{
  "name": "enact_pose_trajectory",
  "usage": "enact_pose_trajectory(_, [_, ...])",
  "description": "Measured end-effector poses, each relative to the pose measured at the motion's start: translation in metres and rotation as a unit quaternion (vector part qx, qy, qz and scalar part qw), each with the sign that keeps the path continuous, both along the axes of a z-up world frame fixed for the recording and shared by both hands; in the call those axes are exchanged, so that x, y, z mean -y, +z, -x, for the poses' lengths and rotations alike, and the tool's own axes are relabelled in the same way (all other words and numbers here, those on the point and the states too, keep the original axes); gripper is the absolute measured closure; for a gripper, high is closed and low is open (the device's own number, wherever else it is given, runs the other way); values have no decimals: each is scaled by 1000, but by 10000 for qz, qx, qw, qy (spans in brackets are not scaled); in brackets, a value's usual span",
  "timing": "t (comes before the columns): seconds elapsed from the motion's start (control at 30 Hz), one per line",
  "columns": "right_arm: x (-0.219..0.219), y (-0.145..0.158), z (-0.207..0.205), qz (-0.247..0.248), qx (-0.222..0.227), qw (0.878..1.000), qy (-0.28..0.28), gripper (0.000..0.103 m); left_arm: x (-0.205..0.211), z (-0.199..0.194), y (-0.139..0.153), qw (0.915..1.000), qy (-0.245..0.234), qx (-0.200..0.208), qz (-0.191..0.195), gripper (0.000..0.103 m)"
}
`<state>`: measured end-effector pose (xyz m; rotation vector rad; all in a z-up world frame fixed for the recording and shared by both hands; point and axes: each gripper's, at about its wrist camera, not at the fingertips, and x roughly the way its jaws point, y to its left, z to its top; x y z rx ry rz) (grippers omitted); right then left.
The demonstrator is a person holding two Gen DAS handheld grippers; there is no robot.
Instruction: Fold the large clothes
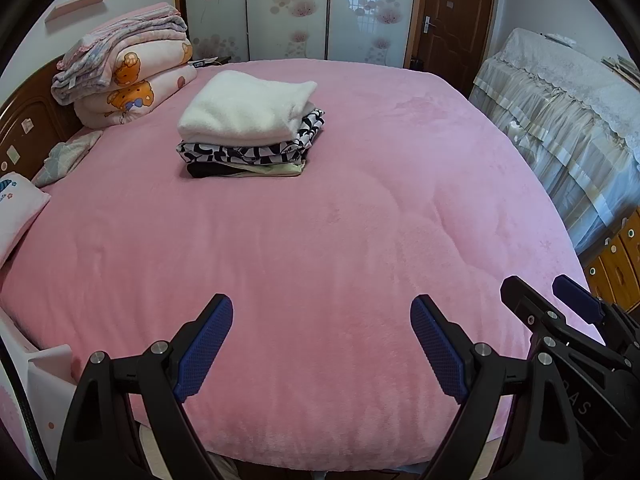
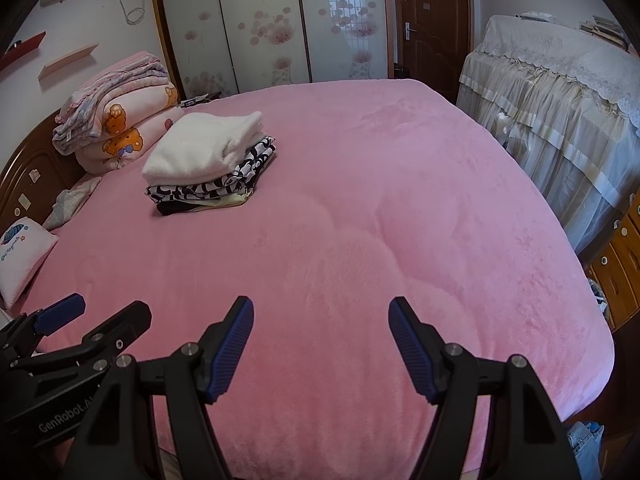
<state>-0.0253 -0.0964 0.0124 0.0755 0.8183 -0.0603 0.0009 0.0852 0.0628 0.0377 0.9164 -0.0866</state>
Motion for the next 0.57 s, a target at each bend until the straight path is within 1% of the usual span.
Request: enact_pose_trajectory(0.57, [-2,-6,1,48,-32,10000,-44,33,-3,0,-6,9999,8,-134,14,13])
